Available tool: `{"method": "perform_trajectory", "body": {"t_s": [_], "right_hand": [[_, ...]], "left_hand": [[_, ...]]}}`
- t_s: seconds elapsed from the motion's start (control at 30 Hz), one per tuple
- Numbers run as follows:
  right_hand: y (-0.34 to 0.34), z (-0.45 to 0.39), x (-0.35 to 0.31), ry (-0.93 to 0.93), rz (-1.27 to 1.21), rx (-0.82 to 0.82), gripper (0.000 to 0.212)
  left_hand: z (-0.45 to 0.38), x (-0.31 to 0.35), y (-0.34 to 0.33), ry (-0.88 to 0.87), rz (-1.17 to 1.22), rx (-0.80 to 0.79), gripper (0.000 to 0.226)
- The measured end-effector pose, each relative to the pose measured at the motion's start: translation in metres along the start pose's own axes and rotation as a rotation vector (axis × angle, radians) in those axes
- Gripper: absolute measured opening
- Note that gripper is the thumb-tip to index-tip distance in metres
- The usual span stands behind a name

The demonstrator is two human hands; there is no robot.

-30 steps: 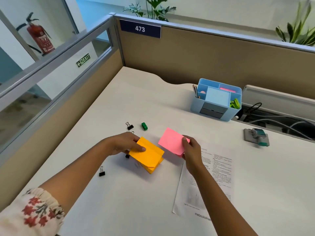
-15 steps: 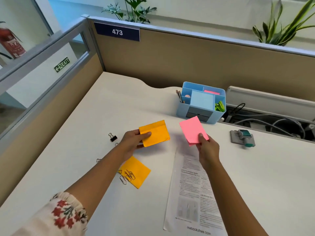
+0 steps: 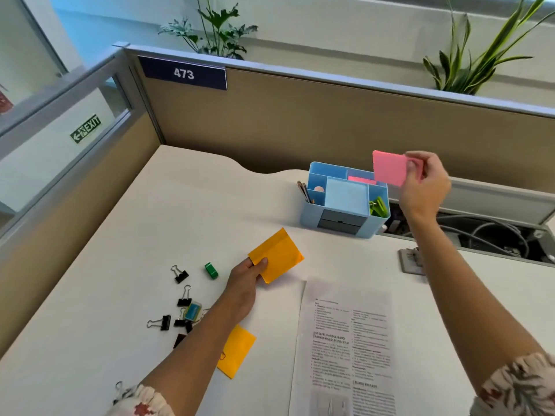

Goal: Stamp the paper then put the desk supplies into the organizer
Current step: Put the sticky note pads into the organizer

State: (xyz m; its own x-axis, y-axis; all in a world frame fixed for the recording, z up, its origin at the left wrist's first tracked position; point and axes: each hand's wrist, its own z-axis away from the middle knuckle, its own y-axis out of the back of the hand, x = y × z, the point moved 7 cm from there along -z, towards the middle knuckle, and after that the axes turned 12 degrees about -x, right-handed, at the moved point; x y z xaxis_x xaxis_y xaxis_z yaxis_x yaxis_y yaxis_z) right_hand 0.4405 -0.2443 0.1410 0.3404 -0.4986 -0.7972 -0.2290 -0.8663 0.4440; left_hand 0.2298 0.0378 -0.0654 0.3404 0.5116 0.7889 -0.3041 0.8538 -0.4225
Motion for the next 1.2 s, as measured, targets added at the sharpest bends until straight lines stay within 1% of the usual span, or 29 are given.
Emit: {"method": "perform_trajectory", "body": {"t_s": [0.13,0.23,0.33,0.43,0.5,0.57,0.67,0.73,0.8,0.93,1.0,1.07,1.13,1.2], "right_hand": [[-0.030,-0.033,-0.007,0.261,0.321,-0.288,0.020],[-0.055,-0.043,0.000,0.411,0.572,-0.461,0.014],[-0.071,-0.047,0.010,0.441,0.715,-0.561,0.017],[-0.086,-0.048,0.020,0.399,0.786,-0.690,0.017],[-0.093,-0.047,0.026,0.347,0.758,-0.768,0.029],[-0.093,-0.046,0.026,0.306,0.693,-0.767,0.041],[-0.085,-0.043,0.021,0.239,0.574,-0.659,0.049],[-0.078,-0.039,0.018,0.215,0.499,-0.585,0.050],[-0.072,-0.032,0.013,0.221,0.427,-0.517,0.046],[-0.070,0.001,-0.007,0.280,0.320,-0.456,0.024],[-0.074,0.025,-0.020,0.326,0.274,-0.473,0.019],[-0.080,0.053,-0.029,0.324,0.216,-0.504,0.015],[-0.087,0.083,-0.035,0.280,0.140,-0.551,0.013],[-0.098,0.114,-0.037,0.215,0.056,-0.634,0.018]], "left_hand": [[-0.004,-0.003,0.005,0.013,-0.063,-0.024,0.027],[-0.008,-0.007,0.010,0.020,-0.083,-0.029,0.029],[-0.012,-0.012,0.014,0.024,-0.113,-0.037,0.036],[-0.014,-0.014,0.015,0.022,-0.141,-0.047,0.037],[-0.014,-0.015,0.016,0.023,-0.147,-0.058,0.044],[-0.014,-0.014,0.016,0.023,-0.155,-0.065,0.050],[-0.014,-0.013,0.015,0.022,-0.162,-0.067,0.049],[-0.015,-0.013,0.016,0.027,-0.160,-0.064,0.040],[-0.016,-0.014,0.017,0.038,-0.162,-0.054,0.037],[-0.014,-0.014,0.016,0.045,-0.159,-0.041,0.039],[-0.014,-0.014,0.017,0.042,-0.159,-0.042,0.036],[-0.013,-0.013,0.016,0.038,-0.164,-0.047,0.036],[-0.012,-0.012,0.014,0.029,-0.152,-0.055,0.033],[-0.010,-0.011,0.013,0.022,-0.128,-0.058,0.029]]}}
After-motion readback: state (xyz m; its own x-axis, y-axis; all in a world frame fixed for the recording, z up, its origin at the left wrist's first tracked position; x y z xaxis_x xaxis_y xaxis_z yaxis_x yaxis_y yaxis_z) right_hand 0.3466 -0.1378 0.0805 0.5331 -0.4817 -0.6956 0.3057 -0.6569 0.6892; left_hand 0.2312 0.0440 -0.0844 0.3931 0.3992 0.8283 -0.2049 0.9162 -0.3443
